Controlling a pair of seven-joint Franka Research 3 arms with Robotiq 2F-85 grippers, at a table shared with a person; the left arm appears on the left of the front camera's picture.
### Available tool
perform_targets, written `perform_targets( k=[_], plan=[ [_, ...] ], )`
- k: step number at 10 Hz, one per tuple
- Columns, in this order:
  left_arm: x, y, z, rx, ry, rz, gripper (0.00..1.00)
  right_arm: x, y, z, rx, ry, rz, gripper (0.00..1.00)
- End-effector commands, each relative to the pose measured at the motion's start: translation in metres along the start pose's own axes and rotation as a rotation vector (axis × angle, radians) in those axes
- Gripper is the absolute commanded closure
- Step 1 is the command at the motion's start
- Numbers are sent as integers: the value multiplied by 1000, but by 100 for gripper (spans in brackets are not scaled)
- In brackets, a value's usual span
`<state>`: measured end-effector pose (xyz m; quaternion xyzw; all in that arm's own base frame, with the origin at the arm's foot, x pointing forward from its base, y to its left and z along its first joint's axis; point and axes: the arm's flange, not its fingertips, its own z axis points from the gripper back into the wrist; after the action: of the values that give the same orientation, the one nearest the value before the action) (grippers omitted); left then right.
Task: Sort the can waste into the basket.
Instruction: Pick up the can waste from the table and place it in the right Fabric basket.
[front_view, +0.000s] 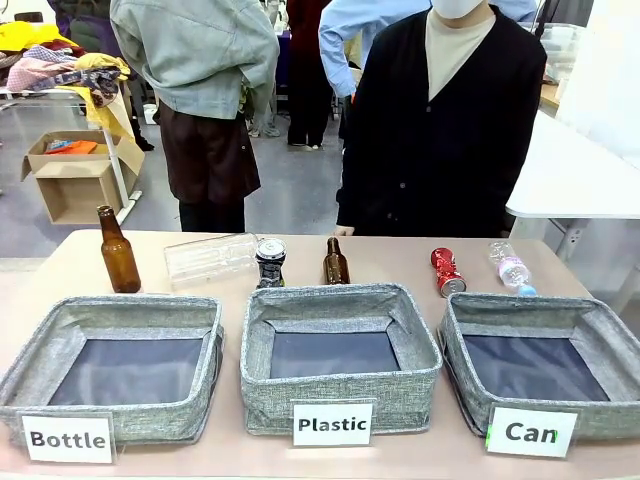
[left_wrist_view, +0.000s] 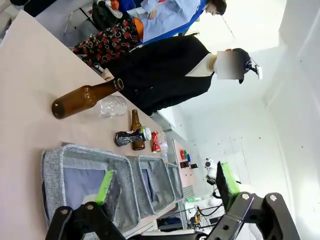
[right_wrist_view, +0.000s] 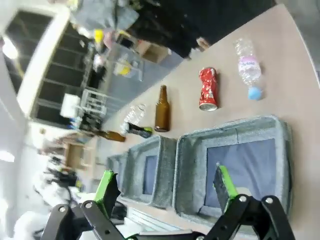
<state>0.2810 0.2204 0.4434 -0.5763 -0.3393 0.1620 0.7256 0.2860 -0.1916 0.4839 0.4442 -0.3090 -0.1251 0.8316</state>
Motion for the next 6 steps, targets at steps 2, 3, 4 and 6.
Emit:
perform_targets(
  k=[2, 3, 4, 6],
  plan=[
    [1, 1, 2, -10, 4, -21, 0, 16, 79, -76, -331, 138, 195, 0],
    [1, 1, 2, -10, 4, -21, 0, 19, 96, -108, -429, 171, 240, 0],
    [1, 1, 2, -10, 4, -21, 0, 19, 113, -136, -482, 212, 292, 0],
    [1, 1, 2, -10, 4, -21, 0, 7, 133, -178, -609, 267, 382, 0]
  ],
)
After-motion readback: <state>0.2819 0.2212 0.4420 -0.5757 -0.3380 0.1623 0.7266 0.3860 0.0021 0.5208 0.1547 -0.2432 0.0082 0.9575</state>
